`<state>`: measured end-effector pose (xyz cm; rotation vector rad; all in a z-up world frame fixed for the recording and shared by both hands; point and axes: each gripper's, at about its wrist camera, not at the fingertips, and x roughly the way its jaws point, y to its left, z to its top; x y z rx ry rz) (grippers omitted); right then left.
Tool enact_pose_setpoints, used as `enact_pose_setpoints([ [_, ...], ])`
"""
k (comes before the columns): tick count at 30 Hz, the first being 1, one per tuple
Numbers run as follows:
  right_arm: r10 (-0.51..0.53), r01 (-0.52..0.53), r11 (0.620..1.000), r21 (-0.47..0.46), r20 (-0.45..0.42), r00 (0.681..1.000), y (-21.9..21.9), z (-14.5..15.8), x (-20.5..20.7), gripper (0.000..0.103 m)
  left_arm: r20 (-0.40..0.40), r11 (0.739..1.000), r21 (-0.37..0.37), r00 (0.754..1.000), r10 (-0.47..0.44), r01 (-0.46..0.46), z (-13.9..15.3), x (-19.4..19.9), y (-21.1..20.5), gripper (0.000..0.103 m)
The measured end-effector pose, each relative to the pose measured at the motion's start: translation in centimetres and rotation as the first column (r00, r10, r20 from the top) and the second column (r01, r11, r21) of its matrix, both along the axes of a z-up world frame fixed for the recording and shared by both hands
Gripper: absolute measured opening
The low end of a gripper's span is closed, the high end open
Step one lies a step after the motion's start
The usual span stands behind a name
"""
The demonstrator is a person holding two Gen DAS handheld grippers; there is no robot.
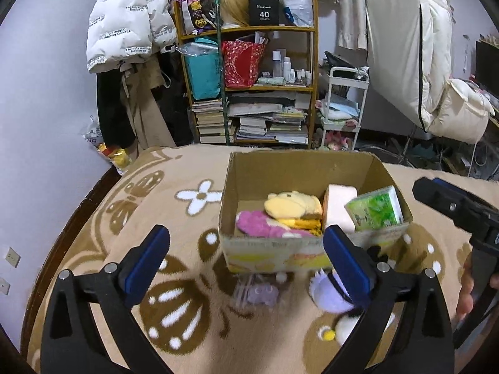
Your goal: Organize soft objects
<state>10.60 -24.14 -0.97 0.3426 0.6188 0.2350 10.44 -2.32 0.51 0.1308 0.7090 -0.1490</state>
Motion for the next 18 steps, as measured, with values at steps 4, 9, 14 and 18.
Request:
enact_pose_setpoints([
  [4, -0.008, 0.008, 1.000, -0.011, 0.004, 1.000, 0.2, 0.5, -1.5, 0.103, -0.010, 1.000, 0.011, 1.000, -0.006, 0.006, 0.3, -1.6, 0.1, 0.098],
  [9, -0.009, 0.009, 0.999, -0.031, 0.001, 1.000, 0.4, 1.0, -3.2, 0.103, -0.012, 1.000, 0.008, 1.000, 0.001, -0.001, 0.7, -3.5, 0.6, 0.098],
  [14, 0.002, -0.002, 0.998, -0.055, -0.011, 1.000, 1.1, 1.2, -4.1, 0.103, -0.020, 1.000, 0.020, 1.000, 0.005, -0.005, 0.6, -4.5, 0.8, 0.098],
  [18, -0.003, 0.001, 0.998, -0.063, -0.032, 0.999, 1.5, 0.8, -4.7, 0.103, -0.041, 1.000, 0.023, 0.999, 0.006, -0.005, 0.0, -4.6, 0.7, 0.098],
])
